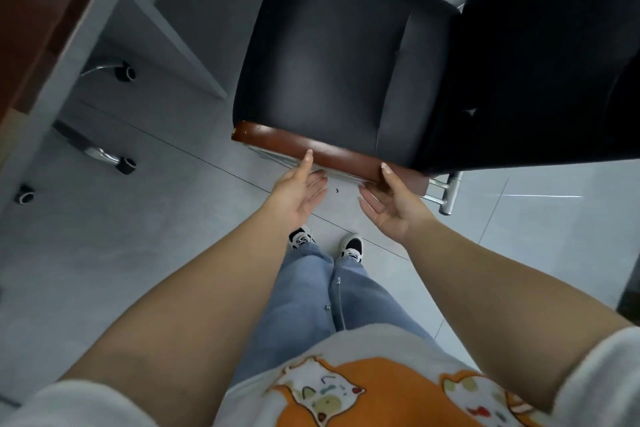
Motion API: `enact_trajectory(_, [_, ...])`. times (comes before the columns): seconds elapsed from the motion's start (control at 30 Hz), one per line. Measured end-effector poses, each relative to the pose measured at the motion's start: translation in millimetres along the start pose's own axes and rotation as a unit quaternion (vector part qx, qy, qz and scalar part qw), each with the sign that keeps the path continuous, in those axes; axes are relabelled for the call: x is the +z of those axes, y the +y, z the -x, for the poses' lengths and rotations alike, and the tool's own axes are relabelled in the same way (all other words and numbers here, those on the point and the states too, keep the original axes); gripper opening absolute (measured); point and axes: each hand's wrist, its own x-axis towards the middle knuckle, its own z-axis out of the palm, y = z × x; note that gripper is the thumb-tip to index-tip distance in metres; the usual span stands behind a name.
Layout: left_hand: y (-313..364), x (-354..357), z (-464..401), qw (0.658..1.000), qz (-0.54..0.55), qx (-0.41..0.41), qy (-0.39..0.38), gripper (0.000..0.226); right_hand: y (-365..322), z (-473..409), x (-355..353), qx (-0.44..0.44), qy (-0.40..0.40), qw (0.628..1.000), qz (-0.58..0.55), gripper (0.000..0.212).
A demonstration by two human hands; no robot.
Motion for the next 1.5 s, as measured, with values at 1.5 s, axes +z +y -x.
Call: enact_trajectory(1.5, [48.3, -85.4, -1.3, 1.0, -0.005, -0.013, -0.016, 0.049, 96.4, 10.1, 67.0, -0.034, 0.049, 0.979, -0.197, 0.013])
